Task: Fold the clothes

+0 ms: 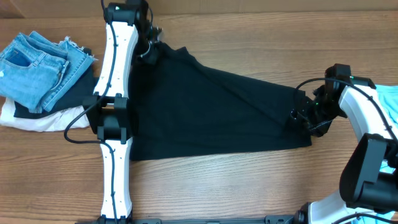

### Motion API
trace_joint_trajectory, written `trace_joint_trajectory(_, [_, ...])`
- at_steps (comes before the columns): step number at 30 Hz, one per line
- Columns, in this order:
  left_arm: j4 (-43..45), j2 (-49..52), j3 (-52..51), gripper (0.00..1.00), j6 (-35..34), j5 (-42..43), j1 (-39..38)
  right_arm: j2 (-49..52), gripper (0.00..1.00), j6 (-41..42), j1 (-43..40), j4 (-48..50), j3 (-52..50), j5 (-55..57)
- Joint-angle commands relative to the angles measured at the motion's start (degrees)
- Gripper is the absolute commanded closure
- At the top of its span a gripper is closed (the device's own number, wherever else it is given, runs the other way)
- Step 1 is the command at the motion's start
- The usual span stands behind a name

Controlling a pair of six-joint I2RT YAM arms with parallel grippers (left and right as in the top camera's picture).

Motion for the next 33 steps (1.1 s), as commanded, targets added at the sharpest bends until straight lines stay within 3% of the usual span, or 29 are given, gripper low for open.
trace_joint_trajectory(1, [11.28, -1.38, 1.05, 0.00, -2.82, 6.86, 0.72, -0.24, 0.36, -0.15, 0.28, 0.22, -0.07, -0.09])
trace_joint_trajectory(6, [30.36, 0.28, -3.37, 0.00, -2.58, 6.25, 0.61, -0.24, 0.36, -0.17, 0.28, 0.20, -0.07, -0.07])
trace_joint_trajectory(11, [31.54, 6.91, -3.58, 0.13, -2.56, 7.50, 0.50, -0.24, 0.36, -0.17, 0.28, 0.20, -0.07, -0.07])
trace_joint_trajectory(16, [28.96, 8.39, -3.58, 0.46, -2.58, 7.89, 0.13, -0.24, 0.36, -0.17, 0.28, 0.15, -0.07, -0.07])
trace_joint_trajectory(19, [24.30, 8.09, -3.41, 0.96, -2.56, 7.85, 0.33, -0.24, 0.36, -0.42, 0.26, 0.13, -0.07, -0.07])
trace_joint_trajectory(22, [19.98, 6.10, -2.45, 0.96, -2.58, 7.74, 0.42, -0.24, 0.37, -1.27, 0.26, -0.09, -0.07, -0.07])
trace_joint_trajectory(28, [3.28, -3.50, -2.29, 0.96, -2.99, 7.21, 0.44, -0.24, 0.36, -1.27, 0.26, -0.24, -0.07, -0.07])
trace_joint_trajectory(33, [-9.07, -3.78, -2.29, 0.96, -3.04, 0.00, 0.46, -0.24, 0.36, -1.27, 0.26, -0.44, -0.07, -0.07])
